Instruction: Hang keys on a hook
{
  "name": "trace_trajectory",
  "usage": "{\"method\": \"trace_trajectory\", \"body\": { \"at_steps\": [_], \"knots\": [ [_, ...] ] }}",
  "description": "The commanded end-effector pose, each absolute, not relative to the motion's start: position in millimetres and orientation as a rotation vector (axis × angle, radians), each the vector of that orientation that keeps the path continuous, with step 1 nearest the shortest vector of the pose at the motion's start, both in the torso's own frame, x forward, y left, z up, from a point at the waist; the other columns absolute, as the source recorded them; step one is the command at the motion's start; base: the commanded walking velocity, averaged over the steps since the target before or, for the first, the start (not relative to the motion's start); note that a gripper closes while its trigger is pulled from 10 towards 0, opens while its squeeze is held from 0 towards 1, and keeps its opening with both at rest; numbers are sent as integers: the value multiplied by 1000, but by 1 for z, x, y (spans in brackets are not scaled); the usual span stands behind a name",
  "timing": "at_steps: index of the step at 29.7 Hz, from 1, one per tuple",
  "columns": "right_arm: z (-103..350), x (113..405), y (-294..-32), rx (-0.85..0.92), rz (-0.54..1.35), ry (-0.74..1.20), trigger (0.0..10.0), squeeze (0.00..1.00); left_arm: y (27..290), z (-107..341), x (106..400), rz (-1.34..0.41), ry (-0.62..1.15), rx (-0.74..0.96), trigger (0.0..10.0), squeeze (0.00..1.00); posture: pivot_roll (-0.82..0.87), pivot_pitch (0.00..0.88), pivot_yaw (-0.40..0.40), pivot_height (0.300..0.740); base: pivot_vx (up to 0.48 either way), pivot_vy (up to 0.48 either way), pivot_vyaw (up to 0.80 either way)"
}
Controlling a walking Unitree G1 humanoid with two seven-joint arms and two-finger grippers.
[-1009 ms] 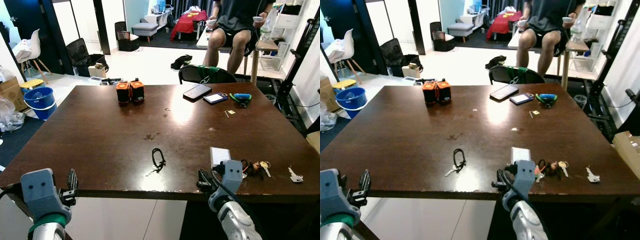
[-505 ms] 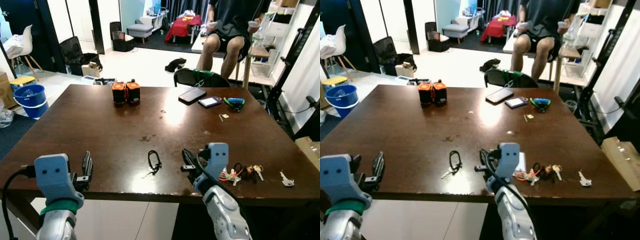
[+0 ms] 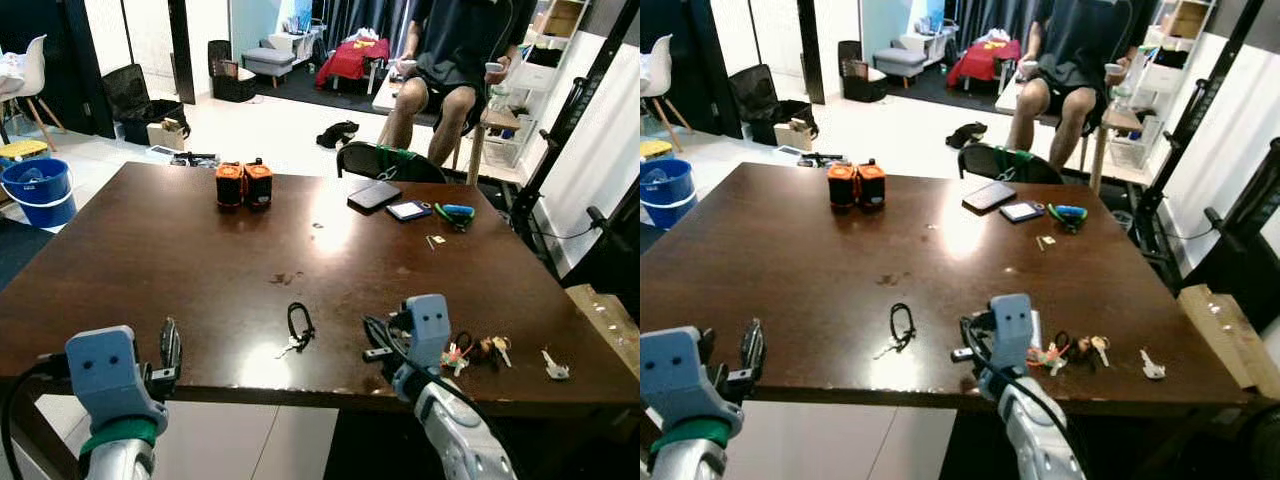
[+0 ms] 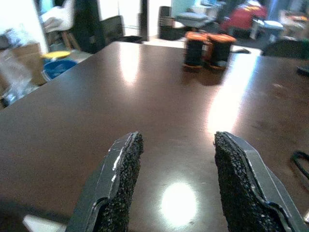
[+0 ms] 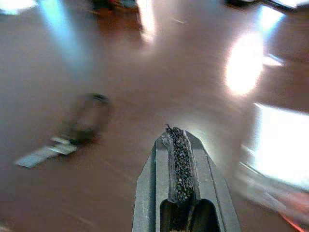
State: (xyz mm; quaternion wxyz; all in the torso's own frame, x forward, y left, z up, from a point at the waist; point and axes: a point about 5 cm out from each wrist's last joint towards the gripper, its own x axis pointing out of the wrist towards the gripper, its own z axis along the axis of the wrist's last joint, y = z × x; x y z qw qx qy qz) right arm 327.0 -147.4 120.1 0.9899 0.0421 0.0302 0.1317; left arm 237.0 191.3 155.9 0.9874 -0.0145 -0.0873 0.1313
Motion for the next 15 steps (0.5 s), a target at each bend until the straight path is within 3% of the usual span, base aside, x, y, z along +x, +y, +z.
{"method": "trace_trajectory", "body": {
  "at_steps": [1, 14, 15],
  "knots": [
    [110, 323, -157, 84, 219, 105, 10000, 0, 193, 152, 237, 255, -148, -17, 10000, 0, -160, 35, 38, 740, 0, 0, -800],
    [103, 319, -153, 112, 205, 133, 10000, 0, 190, 154, 239, 233, -143, -22, 10000, 0, -136, 41, 68, 740, 0, 0, -800],
    [104, 318, -151, 113, 218, 129, 10000, 0, 190, 156, 239, 228, -146, -23, 10000, 0, -135, 44, 70, 740, 0, 0, 0]
  ]
}}
